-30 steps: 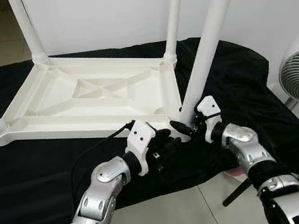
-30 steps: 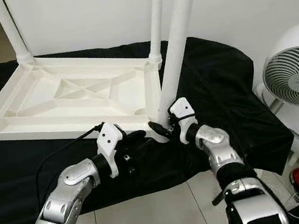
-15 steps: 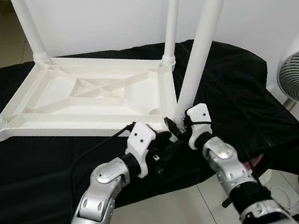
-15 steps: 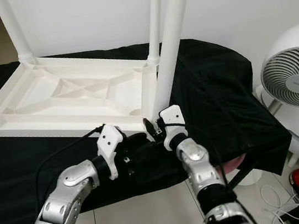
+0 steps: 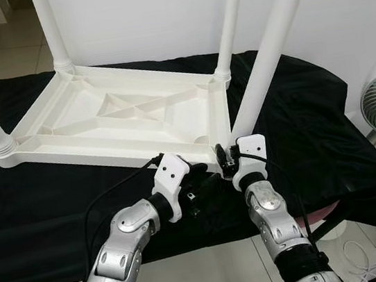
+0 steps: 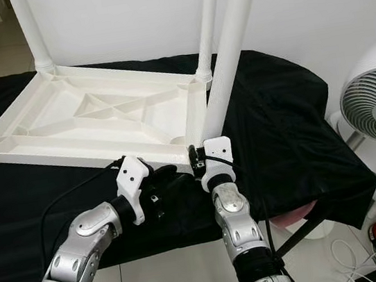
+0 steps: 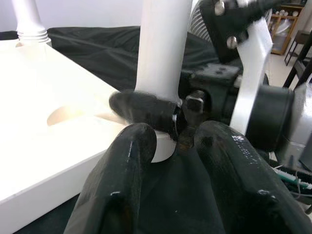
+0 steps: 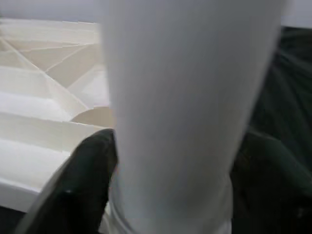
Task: Building children table
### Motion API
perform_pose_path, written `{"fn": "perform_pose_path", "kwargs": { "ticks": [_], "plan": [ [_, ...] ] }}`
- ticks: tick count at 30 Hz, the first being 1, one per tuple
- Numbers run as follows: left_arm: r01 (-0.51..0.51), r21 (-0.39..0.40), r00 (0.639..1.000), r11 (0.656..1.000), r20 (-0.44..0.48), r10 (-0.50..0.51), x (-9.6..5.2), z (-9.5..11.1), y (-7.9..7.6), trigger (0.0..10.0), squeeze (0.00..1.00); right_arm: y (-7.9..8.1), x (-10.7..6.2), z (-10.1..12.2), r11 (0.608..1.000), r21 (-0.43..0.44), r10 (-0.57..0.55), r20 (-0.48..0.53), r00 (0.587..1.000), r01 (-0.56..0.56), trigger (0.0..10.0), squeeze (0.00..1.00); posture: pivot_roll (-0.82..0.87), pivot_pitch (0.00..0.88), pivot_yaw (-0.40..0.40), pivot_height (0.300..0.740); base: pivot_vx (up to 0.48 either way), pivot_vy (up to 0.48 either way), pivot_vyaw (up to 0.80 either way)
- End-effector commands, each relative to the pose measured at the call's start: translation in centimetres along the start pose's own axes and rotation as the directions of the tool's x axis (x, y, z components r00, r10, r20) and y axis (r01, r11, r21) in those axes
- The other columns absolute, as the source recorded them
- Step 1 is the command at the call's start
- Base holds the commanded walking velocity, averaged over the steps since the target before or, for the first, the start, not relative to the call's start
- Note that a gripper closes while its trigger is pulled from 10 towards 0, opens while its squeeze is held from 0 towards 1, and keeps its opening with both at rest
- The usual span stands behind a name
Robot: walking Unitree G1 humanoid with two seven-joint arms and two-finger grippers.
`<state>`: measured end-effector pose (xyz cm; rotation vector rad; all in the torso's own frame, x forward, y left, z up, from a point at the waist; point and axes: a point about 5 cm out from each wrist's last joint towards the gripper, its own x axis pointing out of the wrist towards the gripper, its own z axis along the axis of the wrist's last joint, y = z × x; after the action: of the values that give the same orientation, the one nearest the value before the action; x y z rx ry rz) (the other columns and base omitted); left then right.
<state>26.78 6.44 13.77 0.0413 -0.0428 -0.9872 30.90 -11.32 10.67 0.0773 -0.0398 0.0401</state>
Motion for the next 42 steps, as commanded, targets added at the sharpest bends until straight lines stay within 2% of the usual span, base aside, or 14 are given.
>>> {"fn": "perform_pose_path", "kwargs": {
  "ticks": [1, 8, 9, 10, 11, 20, 24, 26, 29, 30, 32, 34, 39, 42],
  "plan": [
    [-0.001, 0.003, 1.000, 1.000, -0.018, 0.001, -0.1, -0.3, -0.1, 10.0, 0.00, -0.9, -0.1, -0.1, 0.999, 0.022, -0.036, -0.011, 0.999, 0.036, 10.0, 1.00, -0.05, 0.000, -0.077, 0.740, 0.000, 0.000, 0.00],
    [0.000, 0.000, 1.000, 1.000, -0.007, 0.000, 0.3, -0.1, -0.5, 10.0, 0.00, -2.2, 0.3, 1.7, 0.998, -0.008, 0.066, 0.072, 0.995, -0.066, 10.0, 1.00, -0.05, 0.000, -0.089, 0.740, 0.000, 0.000, 0.00],
    [0.015, 0.006, 1.000, 1.000, -0.012, -0.015, 0.2, -0.2, -0.8, 10.0, 0.00, -2.5, 0.4, 1.7, 0.996, -0.028, 0.090, 0.068, 0.994, -0.089, 10.0, 0.26, -0.05, 0.000, -0.089, 0.740, 0.000, 0.000, 0.00],
    [0.015, 0.006, 1.000, 1.000, -0.012, -0.015, 0.2, -0.2, -0.8, 10.0, 0.00, -2.5, 0.4, 1.7, 0.996, -0.028, 0.090, 0.068, 0.994, -0.089, 10.0, 0.26, -0.05, 0.000, -0.089, 0.740, 0.000, 0.000, 0.00],
    [0.036, 0.015, 0.999, 0.999, -0.021, -0.036, 0.2, -0.3, -1.1, 10.0, 0.00, -2.9, 1.0, 2.0, 0.982, -0.048, 0.186, 0.054, 0.981, -0.183, 10.0, 0.00, -0.05, 0.000, -0.089, 0.740, 0.000, 0.000, 0.00],
    [0.038, 0.023, 0.999, 0.999, -0.018, -0.037, 0.2, -0.1, -0.9, 10.0, 0.00, -3.4, 2.3, 3.4, 0.912, -0.033, 0.409, 0.046, 0.911, -0.408, 10.0, 0.00, -0.05, 0.000, -0.089, 0.740, 0.000, 0.000, 0.00],
    [0.047, 0.026, 0.999, 0.999, -0.014, -0.046, 0.4, 0.0, -1.0, 10.0, 0.00, -3.3, 3.0, 3.5, 0.840, -0.070, 0.539, -0.007, 0.843, -0.538, 10.0, 0.00, -0.05, 0.000, -0.089, 0.740, 0.000, 0.000, 0.00],
    [0.052, 0.027, 0.999, 0.998, -0.009, -0.052, 0.6, 0.0, -1.1, 10.0, 0.00, -2.8, 3.2, 3.4, 0.746, -0.109, 0.653, -0.077, 0.754, -0.657, 10.0, 0.00, -0.04, 0.000, -0.093, 0.740, 0.000, 0.000, 0.00],
    [0.053, 0.028, 0.999, 0.998, -0.007, -0.053, 0.7, 0.1, -1.1, 10.0, 0.00, -2.7, 3.3, 3.3, 0.711, -0.128, 0.684, -0.106, 0.722, -0.692, 10.0, 0.00, -0.04, 0.000, -0.095, 0.740, 0.000, 0.000, 0.00],
    [0.053, 0.032, 0.999, 0.998, -0.005, -0.053, 0.8, 0.1, -1.0, 10.0, 0.00, -2.6, 3.3, 3.0, 0.677, -0.125, 0.712, -0.138, 0.689, -0.725, 7.6, 0.00, -0.04, 0.000, -0.097, 0.740, 0.000, 0.000, 0.00],
    [0.052, 0.035, 0.999, 0.998, -0.003, -0.052, 0.9, 0.2, -1.0, 10.0, 0.00, -2.6, 3.4, 2.9, 0.655, -0.118, 0.730, -0.157, 0.665, -0.747, 7.6, 0.00, -0.04, 0.000, -0.097, 0.740, 0.000, 0.000, 0.00],
    [0.046, 0.041, 0.999, 0.998, 0.005, -0.046, 1.0, 0.4, -0.8, 10.0, 0.00, -2.9, 3.3, 2.2, 0.621, -0.113, 0.747, -0.216, 0.629, -0.776, 3.3, 0.00, -0.03, 0.000, -0.103, 0.740, 0.000, 0.000, 0.00],
    [0.041, 0.046, 0.999, 0.998, 0.012, -0.042, 1.1, 0.5, -0.7, 10.0, 0.00, -3.4, 3.2, 1.5, 0.607, -0.108, 0.747, -0.259, 0.612, -0.787, 0.0, 0.00, -0.03, 0.000, -0.102, 0.740, 0.000, 0.000, 0.00],
    [0.044, 0.047, 0.999, 0.998, 0.014, -0.045, 1.2, 0.5, -0.8, 10.0, 0.00, -3.7, 3.2, 1.3, 0.606, -0.095, 0.748, -0.269, 0.606, -0.790, 0.0, 0.00, -0.03, 0.000, -0.101, 0.740, 0.000, 0.000, 0.00]
  ]
}}
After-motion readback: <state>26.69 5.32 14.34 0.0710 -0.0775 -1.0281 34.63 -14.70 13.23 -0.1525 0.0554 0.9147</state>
